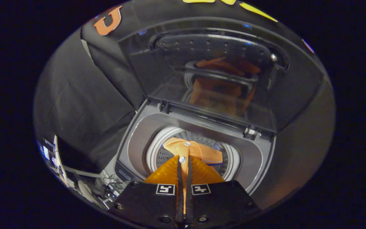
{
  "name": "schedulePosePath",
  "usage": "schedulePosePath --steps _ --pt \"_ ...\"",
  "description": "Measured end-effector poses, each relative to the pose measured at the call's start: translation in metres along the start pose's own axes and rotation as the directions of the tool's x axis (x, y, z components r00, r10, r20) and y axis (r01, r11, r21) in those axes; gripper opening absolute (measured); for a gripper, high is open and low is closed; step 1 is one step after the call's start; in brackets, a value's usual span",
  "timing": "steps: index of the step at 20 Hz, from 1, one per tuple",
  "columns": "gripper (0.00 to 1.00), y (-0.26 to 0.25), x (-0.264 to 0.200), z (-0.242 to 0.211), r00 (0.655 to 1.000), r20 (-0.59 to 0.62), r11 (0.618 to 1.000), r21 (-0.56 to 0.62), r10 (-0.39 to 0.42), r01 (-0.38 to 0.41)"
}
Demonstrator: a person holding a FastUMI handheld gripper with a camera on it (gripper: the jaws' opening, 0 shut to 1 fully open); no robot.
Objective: Put the clothes into the washing machine and then close the washing machine lid.
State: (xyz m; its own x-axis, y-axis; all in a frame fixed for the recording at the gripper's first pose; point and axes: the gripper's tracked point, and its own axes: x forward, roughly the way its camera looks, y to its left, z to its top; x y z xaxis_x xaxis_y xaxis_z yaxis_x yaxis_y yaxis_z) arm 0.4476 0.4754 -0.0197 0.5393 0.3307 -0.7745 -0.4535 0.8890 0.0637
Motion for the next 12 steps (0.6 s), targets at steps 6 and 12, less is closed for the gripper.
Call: schedulePosePath --steps 6,12 --pt "0.09 -0.0095 0.002 0.0018 0.998 -0.01 0.998 0.04 -0.056 0.056" --pt "0.33 -0.0023 -0.0017 0.0005 0.998 0.017 0.998 0.038 -0.054 0.053"
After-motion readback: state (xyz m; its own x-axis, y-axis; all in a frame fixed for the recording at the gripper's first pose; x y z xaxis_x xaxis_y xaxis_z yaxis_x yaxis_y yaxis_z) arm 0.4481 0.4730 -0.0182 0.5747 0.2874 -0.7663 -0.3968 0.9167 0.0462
